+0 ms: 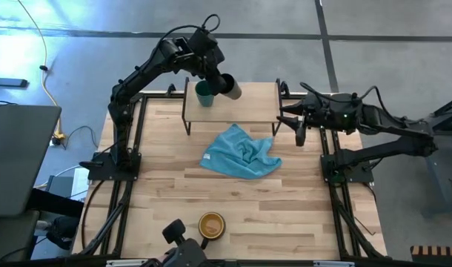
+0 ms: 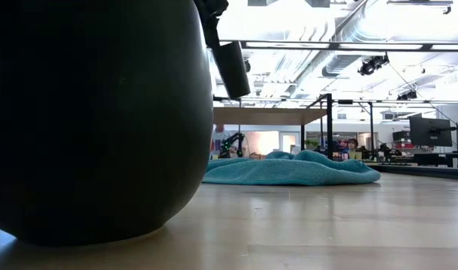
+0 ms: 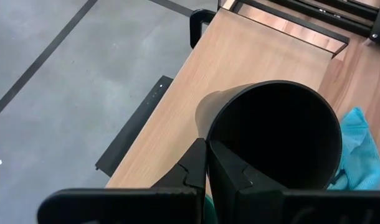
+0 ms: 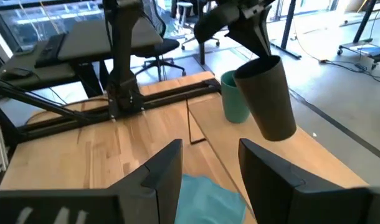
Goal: Stack small to large cups/mugs on shelf
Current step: Put the black cup on the shelf
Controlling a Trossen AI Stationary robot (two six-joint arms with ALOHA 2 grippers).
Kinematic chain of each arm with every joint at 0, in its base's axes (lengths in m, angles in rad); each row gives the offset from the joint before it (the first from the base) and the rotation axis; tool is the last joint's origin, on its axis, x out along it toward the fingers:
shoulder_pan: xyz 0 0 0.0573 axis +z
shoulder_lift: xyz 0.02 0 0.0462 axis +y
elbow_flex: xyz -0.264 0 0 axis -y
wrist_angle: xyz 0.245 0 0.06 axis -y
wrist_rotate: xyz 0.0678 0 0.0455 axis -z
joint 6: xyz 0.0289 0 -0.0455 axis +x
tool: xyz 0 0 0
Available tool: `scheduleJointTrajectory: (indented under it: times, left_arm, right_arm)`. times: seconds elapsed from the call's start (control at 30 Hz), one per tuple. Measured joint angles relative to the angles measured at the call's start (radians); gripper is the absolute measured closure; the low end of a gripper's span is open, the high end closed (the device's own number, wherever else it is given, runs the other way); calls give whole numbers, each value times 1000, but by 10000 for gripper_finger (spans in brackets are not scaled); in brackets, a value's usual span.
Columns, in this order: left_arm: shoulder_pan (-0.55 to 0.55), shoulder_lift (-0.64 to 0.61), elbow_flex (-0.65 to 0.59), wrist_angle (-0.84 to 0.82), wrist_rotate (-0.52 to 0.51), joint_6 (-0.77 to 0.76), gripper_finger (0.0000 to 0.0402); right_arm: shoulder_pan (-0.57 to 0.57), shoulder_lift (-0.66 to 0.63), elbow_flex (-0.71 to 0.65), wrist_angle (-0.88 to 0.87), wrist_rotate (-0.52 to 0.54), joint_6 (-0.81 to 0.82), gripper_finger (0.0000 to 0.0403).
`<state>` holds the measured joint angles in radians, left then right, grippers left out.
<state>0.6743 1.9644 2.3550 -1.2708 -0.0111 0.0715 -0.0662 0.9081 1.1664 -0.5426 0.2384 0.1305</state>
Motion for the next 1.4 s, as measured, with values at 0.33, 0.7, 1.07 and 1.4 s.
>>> scheduleJointTrajectory:
  times: [0.33, 0.7, 1.07, 1.4]
  left_arm:
    - [0, 6, 0, -5, -5, 3, 402]
    - [0, 37, 0, 0, -8, 12, 402]
    - [0, 65, 0, -14, -3, 27, 402]
    - [0, 66, 0, -30, -1, 29, 402]
  right_arm:
    - [0, 40, 0, 1, -4, 3, 253]
    - [0, 56, 0, 0, -10, 9, 253]
    - [0, 56, 0, -2, -10, 10, 253]
    - [0, 56, 0, -23, -10, 4, 253]
